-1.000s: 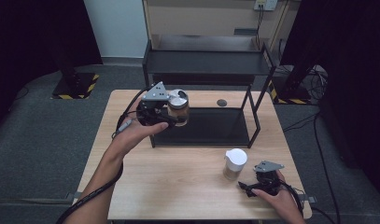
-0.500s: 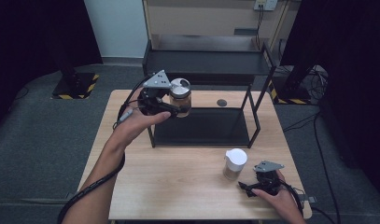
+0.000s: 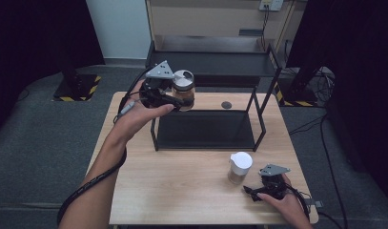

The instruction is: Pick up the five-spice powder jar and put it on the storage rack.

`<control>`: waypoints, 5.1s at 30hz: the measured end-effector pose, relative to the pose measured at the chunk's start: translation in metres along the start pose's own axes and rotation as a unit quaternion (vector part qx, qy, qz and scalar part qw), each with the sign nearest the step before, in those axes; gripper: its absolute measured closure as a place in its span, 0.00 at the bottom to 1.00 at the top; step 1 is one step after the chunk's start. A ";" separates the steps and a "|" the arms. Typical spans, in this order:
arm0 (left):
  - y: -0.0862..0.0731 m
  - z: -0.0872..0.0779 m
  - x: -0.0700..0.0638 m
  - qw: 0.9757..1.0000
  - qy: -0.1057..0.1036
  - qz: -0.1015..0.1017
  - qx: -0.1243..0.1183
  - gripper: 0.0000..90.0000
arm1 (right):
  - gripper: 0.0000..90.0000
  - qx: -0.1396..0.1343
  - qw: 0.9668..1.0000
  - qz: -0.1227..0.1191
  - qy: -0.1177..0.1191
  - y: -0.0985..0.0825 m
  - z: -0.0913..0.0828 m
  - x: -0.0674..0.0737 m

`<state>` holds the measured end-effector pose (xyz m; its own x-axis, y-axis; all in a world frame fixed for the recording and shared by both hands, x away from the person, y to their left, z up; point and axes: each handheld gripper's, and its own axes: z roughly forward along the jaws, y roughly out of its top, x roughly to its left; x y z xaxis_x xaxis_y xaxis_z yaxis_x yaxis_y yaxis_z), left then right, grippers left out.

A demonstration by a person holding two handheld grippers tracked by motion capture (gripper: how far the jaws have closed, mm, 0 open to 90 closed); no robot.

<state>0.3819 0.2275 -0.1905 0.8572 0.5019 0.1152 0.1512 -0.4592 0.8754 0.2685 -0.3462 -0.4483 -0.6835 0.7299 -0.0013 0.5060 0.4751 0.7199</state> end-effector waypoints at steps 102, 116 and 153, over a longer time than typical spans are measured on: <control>0.072 0.055 0.005 0.969 0.183 -0.166 0.008 0.10 | 0.01 0.001 1.000 -0.003 0.004 0.000 0.000 -0.002; 0.046 0.023 -0.026 0.977 0.158 -0.138 -0.029 0.09 | 0.02 0.000 1.000 -0.003 0.004 0.000 0.000 -0.002; -0.025 0.037 -0.014 0.998 0.011 0.020 -0.052 0.11 | 0.01 0.000 1.000 -0.003 0.004 0.000 0.000 -0.002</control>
<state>0.3844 0.2047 -0.2313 0.8500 0.5019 0.1599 0.0645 -0.4006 0.9140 0.2699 -0.3474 -0.4482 -0.6901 0.7238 0.0002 0.5027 0.4791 0.7196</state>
